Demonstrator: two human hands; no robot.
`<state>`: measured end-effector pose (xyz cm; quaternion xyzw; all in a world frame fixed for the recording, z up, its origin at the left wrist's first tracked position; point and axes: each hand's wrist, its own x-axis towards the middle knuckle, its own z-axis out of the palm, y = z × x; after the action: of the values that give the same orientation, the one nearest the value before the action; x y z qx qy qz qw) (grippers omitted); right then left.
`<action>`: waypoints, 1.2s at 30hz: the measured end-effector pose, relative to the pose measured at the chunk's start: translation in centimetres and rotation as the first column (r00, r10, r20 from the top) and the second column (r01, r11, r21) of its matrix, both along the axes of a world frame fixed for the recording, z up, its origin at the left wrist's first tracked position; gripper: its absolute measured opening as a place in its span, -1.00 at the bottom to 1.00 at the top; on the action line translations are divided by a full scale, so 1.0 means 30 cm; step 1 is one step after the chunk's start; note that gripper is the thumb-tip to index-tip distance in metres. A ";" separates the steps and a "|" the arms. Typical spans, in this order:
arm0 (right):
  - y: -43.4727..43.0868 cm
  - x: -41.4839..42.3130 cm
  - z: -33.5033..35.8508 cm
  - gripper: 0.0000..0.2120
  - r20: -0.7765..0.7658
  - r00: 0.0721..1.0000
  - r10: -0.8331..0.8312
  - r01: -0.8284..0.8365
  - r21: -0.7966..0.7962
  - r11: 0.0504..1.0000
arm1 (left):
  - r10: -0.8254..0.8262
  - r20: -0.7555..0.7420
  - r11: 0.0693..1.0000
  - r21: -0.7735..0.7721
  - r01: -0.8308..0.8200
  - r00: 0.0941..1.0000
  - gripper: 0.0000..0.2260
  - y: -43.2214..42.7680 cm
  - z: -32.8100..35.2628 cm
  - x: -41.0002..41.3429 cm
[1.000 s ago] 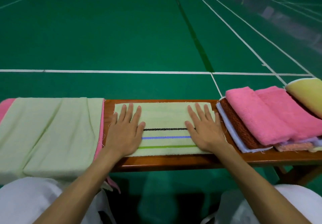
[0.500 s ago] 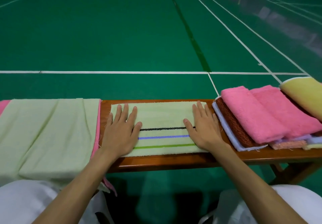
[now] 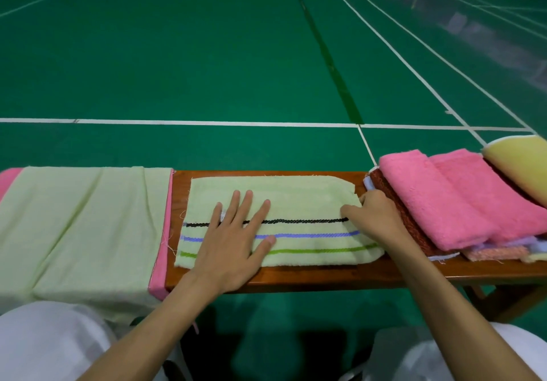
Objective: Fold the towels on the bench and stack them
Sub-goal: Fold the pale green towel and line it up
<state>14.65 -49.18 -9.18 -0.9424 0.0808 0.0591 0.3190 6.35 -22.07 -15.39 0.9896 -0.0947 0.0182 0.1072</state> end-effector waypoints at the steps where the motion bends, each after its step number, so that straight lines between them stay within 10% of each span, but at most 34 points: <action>1: -0.002 0.000 0.012 -0.68 0.012 1.000 0.016 -0.017 0.051 0.999 | 0.000 -0.004 1.000 0.007 0.000 1.000 -0.39 -0.002 -0.001 0.002; 4: -0.018 0.005 0.042 -0.91 0.044 0.998 0.036 -0.041 0.140 0.989 | 0.007 -0.005 1.000 -0.019 -0.007 1.000 -0.36 -0.016 0.006 0.008; 8: -0.043 -0.008 0.077 -0.52 0.122 0.990 0.077 -0.113 0.325 0.939 | -0.015 -0.066 0.930 -0.366 -0.011 0.998 -0.31 -0.051 0.047 0.012; 13: -0.073 0.010 0.113 -0.26 0.221 0.975 -0.040 -0.078 0.499 0.863 | 0.075 -0.215 0.329 -0.916 -0.228 0.974 -0.65 -0.056 0.158 0.037; 16: -0.072 0.029 0.132 -0.26 0.180 0.973 -0.143 0.009 0.593 0.805 | -0.023 -0.493 -0.037 -0.869 -0.493 0.870 -0.64 -0.005 0.196 0.065; 19: -0.030 0.048 0.140 -0.26 0.139 0.972 -0.190 0.049 0.672 0.739 | -0.160 -0.602 -0.196 -0.757 -0.623 0.782 -0.59 0.049 0.195 0.065; 26: 0.207 0.012 0.173 -0.42 0.321 0.947 -0.030 -0.151 0.522 0.840 | -0.234 -0.654 -0.159 -0.704 -0.692 0.719 -0.46 0.080 0.189 0.083; 32: 0.439 -0.089 0.163 -0.26 0.246 0.801 0.545 -0.598 0.314 0.737 | -0.267 -0.638 -0.228 -0.686 -0.691 0.722 -0.48 0.084 0.222 0.068; 36: 0.389 -0.057 0.112 -0.50 0.312 0.895 0.320 -0.360 0.078 0.930 | -0.271 -0.625 -0.199 -0.708 -0.678 0.732 -0.68 0.087 0.206 0.066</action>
<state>12.94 -37.52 -5.84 -0.9166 -0.1380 -0.0212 0.3746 8.34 -19.47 -9.22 0.4857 0.1791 -0.2111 0.8291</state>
